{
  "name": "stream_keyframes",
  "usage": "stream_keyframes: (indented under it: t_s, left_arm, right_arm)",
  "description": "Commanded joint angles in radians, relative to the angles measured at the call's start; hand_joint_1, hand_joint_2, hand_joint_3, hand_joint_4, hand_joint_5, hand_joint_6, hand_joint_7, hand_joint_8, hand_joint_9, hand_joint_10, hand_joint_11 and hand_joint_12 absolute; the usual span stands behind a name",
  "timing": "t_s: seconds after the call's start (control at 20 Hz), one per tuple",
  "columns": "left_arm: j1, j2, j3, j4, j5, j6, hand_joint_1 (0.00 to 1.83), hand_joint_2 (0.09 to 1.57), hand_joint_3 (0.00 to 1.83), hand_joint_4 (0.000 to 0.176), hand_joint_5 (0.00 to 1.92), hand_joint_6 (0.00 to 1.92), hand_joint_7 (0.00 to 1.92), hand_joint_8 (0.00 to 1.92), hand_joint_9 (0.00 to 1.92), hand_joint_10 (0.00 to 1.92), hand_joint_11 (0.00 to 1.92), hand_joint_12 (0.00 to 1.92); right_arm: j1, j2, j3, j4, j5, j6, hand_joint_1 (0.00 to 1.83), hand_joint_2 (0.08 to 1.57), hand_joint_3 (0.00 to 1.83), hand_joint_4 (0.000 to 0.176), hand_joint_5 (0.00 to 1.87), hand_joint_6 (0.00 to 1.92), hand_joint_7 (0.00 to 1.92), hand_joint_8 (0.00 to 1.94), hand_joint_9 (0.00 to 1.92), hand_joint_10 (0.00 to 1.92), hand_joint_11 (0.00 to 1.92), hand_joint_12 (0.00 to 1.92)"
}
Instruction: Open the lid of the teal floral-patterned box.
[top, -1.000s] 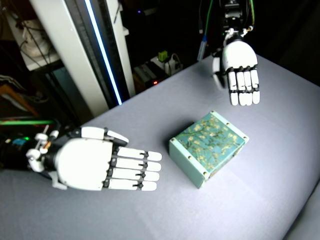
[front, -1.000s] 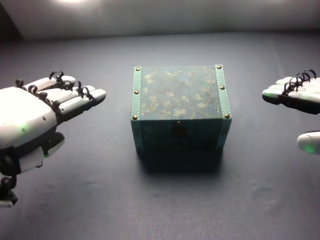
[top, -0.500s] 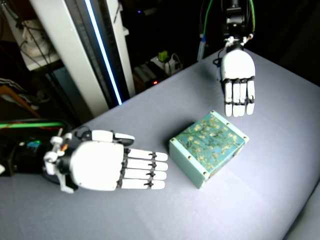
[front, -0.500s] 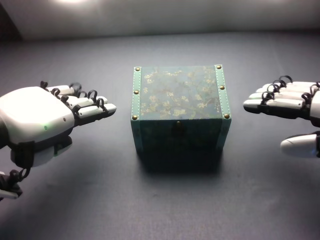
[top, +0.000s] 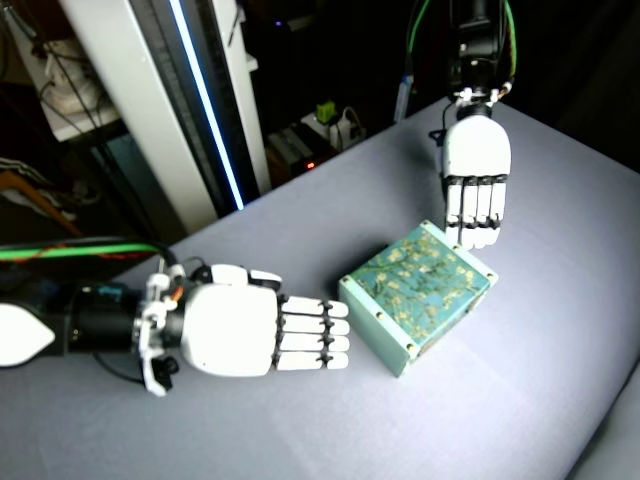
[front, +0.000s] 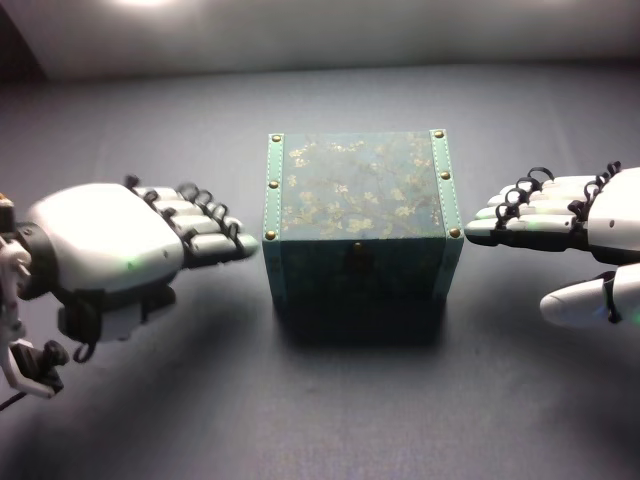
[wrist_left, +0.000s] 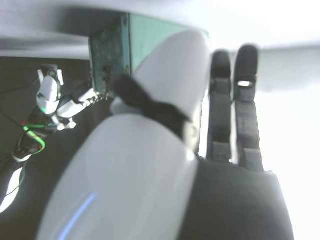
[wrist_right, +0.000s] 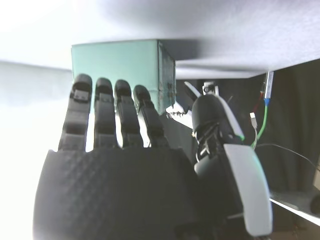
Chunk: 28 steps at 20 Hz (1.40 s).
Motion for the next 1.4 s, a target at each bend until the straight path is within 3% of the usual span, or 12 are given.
stream_keyframes:
  t_s: [0.0,0.05,0.1,0.15,0.2,0.25,0.3,0.4,0.45,0.75,1.1,1.35]
  left_arm:
    - [-0.014,0.000,0.003,-0.004,-0.072,0.002,0.99,1.51,0.06,0.000,0.14,0.00,0.12,0.00,0.15,0.00,0.32,0.52]
    - [-0.020,-0.003,0.003,0.005,-0.066,0.001,1.11,1.46,0.04,0.000,0.13,0.00,0.09,0.01,0.31,0.01,0.38,0.88]
    - [-0.025,-0.006,0.004,0.013,-0.062,0.001,1.23,1.42,0.02,0.000,0.13,0.00,0.10,0.00,0.33,0.00,0.31,1.03]
    - [-0.030,-0.009,0.005,0.018,-0.060,0.001,1.23,1.42,0.02,0.000,0.13,0.00,0.10,0.00,0.33,0.00,0.31,1.03]
    - [-0.035,-0.012,0.007,0.020,-0.060,0.001,1.31,1.39,0.01,0.000,0.12,0.00,0.08,0.00,0.24,0.00,0.13,0.87]
    - [-0.040,-0.016,0.009,0.021,-0.062,0.001,1.32,1.39,0.01,0.000,0.10,0.00,0.07,0.00,0.19,0.00,0.07,0.83]
    - [-0.048,-0.018,0.010,0.022,-0.064,0.001,1.28,1.41,0.02,0.000,0.04,0.01,0.03,0.00,0.12,0.02,0.00,0.50]
    - [-0.053,-0.018,0.010,0.022,-0.071,0.001,1.23,1.43,0.03,0.000,0.05,0.00,0.05,0.00,0.11,0.01,0.00,0.24]
    - [-0.055,-0.016,0.008,0.022,-0.073,-0.001,1.28,1.42,0.03,0.000,0.03,0.00,0.05,0.00,0.12,0.01,0.02,0.24]
    - [-0.050,-0.005,0.005,0.014,-0.091,-0.028,1.10,1.46,0.07,0.000,0.06,0.00,0.09,0.00,0.10,0.01,0.01,0.20]
    - [-0.046,-0.003,0.006,-0.013,-0.110,-0.028,1.19,1.43,0.07,0.000,0.07,0.01,0.09,0.01,0.13,0.01,0.02,0.21]
    - [-0.048,-0.003,0.007,-0.014,-0.109,-0.028,1.07,1.46,0.09,0.000,0.08,0.01,0.11,0.00,0.12,0.00,0.00,0.18]
  right_arm:
    - [0.015,-0.001,0.002,0.032,0.073,0.007,0.00,1.39,0.00,0.000,0.02,0.01,0.01,0.00,0.00,0.00,0.00,0.00]
    - [0.017,-0.005,0.004,0.029,0.072,0.007,0.00,1.39,0.00,0.000,0.00,0.00,0.00,0.00,0.00,0.00,0.00,0.00]
    - [0.019,-0.008,0.006,0.028,0.071,0.007,0.00,1.38,0.00,0.000,0.00,0.00,0.00,0.00,0.00,0.00,0.00,0.00]
    - [0.022,-0.012,0.008,0.027,0.071,0.007,0.00,1.38,0.00,0.000,0.00,0.00,0.00,0.00,0.00,0.00,0.00,0.00]
    - [0.024,-0.014,0.009,0.027,0.071,0.007,0.00,1.38,0.00,0.000,0.00,0.00,0.00,0.00,0.00,0.00,0.00,0.00]
    - [0.025,-0.015,0.009,0.027,0.071,0.007,0.00,1.38,0.00,0.000,0.00,0.00,0.00,0.00,0.00,0.00,0.00,0.00]
    - [0.027,-0.015,0.008,0.027,0.071,0.007,0.00,1.36,0.00,0.000,0.00,0.00,0.00,0.00,0.00,0.00,0.00,0.00]
    - [0.031,-0.015,0.004,0.027,0.073,0.007,0.00,1.34,0.00,0.000,0.00,0.00,0.00,0.00,0.00,0.00,0.00,0.00]
    - [0.035,-0.015,0.002,0.035,0.082,0.007,0.00,1.31,0.00,0.000,0.00,0.00,0.00,0.00,0.00,0.00,0.00,0.00]
    - [0.035,-0.002,-0.004,0.069,0.098,0.007,0.00,1.30,0.00,0.000,0.00,0.00,0.00,0.00,0.00,0.00,0.00,0.00]
    - [0.035,-0.002,-0.005,0.086,0.102,0.007,0.00,1.23,0.00,0.000,0.00,0.00,0.00,0.00,0.00,0.00,0.00,0.00]
    - [0.034,0.001,-0.001,0.089,0.088,0.007,0.00,1.23,0.00,0.000,0.00,0.00,0.00,0.00,0.00,0.00,0.01,0.00]
